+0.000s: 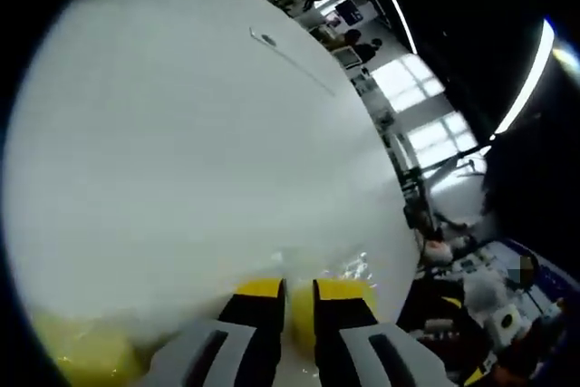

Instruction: Compare the silicone blocks by pressing each to a similar depth, holding the contact briefly, and releasing to observe deformation and rebound differences across the visible hardness samples.

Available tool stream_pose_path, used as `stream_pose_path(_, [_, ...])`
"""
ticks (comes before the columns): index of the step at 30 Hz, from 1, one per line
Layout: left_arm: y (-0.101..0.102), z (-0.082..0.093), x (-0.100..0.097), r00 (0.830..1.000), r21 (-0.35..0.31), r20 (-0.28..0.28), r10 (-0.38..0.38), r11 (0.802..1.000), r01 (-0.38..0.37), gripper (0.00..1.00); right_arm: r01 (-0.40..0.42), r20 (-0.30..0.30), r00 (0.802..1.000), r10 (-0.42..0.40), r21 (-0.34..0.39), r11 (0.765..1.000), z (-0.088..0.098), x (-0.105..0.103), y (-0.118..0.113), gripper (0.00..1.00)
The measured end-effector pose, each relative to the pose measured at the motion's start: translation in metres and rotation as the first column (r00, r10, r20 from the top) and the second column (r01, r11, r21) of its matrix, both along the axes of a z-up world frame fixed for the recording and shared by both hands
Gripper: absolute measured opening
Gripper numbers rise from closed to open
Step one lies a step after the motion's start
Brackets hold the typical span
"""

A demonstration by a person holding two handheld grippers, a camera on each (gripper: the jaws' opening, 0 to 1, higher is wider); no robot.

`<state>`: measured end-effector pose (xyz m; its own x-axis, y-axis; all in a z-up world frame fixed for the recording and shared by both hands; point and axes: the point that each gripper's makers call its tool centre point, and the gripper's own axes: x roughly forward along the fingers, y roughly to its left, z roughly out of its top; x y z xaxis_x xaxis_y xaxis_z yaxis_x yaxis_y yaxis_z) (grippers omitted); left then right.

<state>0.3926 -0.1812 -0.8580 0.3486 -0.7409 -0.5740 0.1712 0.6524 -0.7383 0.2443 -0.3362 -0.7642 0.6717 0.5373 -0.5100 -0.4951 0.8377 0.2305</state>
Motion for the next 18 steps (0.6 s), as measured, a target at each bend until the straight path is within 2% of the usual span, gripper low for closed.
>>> stream_pose_path(1, [0.0, 0.0, 0.001, 1.0, -0.007, 0.005, 0.005, 1.0, -0.005, 0.09, 0.002, -0.001, 1.0, -0.002, -0.001, 1.0, 0.0, 0.0, 0.0, 0.96])
stream_pose_path(2, [-0.003, 0.0, 0.001, 1.0, -0.033, -0.026, 0.004, 0.999, -0.005, 0.07, 0.003, -0.004, 1.0, -0.003, -0.001, 1.0, 0.0, 0.0, 0.0, 0.96])
stream_pose_path(3, [-0.004, 0.003, 0.0, 1.0, -0.05, -0.02, -0.009, 0.999, 0.008, 0.03, 0.002, -0.006, 1.0, -0.002, -0.002, 1.0, -0.001, 0.0, 0.0, 0.96])
stream_pose_path(4, [-0.002, 0.003, 0.0, 1.0, -0.033, -0.01, -0.009, 0.999, 0.009, 0.01, 0.002, -0.009, 1.0, -0.002, -0.004, 1.0, -0.001, 0.0, 0.0, 0.96])
stream_pose_path(7, [-0.002, 0.003, 0.0, 1.0, -0.031, 0.002, -0.018, 0.999, 0.018, 0.0, 0.008, -0.009, 1.0, -0.008, 0.002, 1.0, 0.0, 0.002, 0.001, 0.96])
stream_pose_path(9, [-0.004, 0.006, -0.001, 1.0, -0.077, -0.029, -0.005, 0.997, 0.003, 0.0, 0.009, -0.011, 1.0, -0.009, 0.004, 1.0, 0.001, 0.005, 0.001, 0.96])
stream_pose_path(10, [-0.003, 0.006, -0.001, 1.0, -0.076, -0.027, -0.009, 0.997, 0.007, 0.0, 0.007, -0.007, 1.0, -0.007, 0.003, 1.0, 0.002, 0.006, 0.002, 0.96])
stream_pose_path(13, [-0.003, 0.01, -0.002, 0.999, -0.063, 0.017, -0.035, 0.997, 0.036, 0.0, 0.0, 0.0, 1.0, 0.0, 0.003, 1.0, 0.003, 0.007, 0.004, 0.96])
stream_pose_path(18, [-0.005, 0.024, -0.004, 0.997, -0.078, 0.059, -0.045, 0.996, 0.05, 0.0, 0.007, 0.006, 1.0, -0.007, 0.01, 1.0, 0.003, 0.008, 0.005, 0.96])
